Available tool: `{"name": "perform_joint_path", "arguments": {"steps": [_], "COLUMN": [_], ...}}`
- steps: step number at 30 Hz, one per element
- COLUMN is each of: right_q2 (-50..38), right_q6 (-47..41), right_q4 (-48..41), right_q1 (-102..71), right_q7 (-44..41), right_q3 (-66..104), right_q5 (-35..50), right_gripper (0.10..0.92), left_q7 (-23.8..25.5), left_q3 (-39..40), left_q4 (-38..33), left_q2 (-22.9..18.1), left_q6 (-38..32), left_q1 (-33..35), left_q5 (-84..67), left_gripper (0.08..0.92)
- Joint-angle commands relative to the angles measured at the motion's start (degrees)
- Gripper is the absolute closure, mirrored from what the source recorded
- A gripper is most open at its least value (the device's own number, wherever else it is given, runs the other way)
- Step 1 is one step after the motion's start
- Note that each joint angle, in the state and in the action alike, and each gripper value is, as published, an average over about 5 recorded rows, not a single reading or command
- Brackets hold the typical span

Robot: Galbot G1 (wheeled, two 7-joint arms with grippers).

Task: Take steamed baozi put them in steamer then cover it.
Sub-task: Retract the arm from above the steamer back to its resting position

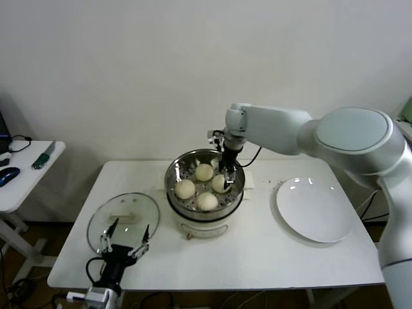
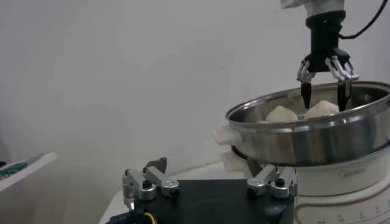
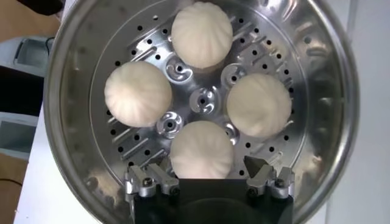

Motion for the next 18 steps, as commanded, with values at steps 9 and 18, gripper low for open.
{"name": "perform_joint_path", "arguments": {"steps": [9,18], "right_q2": [-17.2,-37.2], "right_q6": [4.3,17.2], "right_q4": [11.1,23.3], "right_q1": [6.4,-4.3], "right_q7": [9.1,29.6], "right_q3": [9.8,25.0], "right_q5": [7.2,8.8], "right_gripper": [0.203,0.203], "left_q7": [-0.5,-1.3], "left_q3": [-0.2,0.3], "left_q4": [0.6,1.8], "left_q2": [0.2,0.3], "left_q6": [0.2,0.3], "left_q1": [-0.7,-1.9], "left_q5": [1.3,5.5], "left_gripper": [0.177,0.177]}}
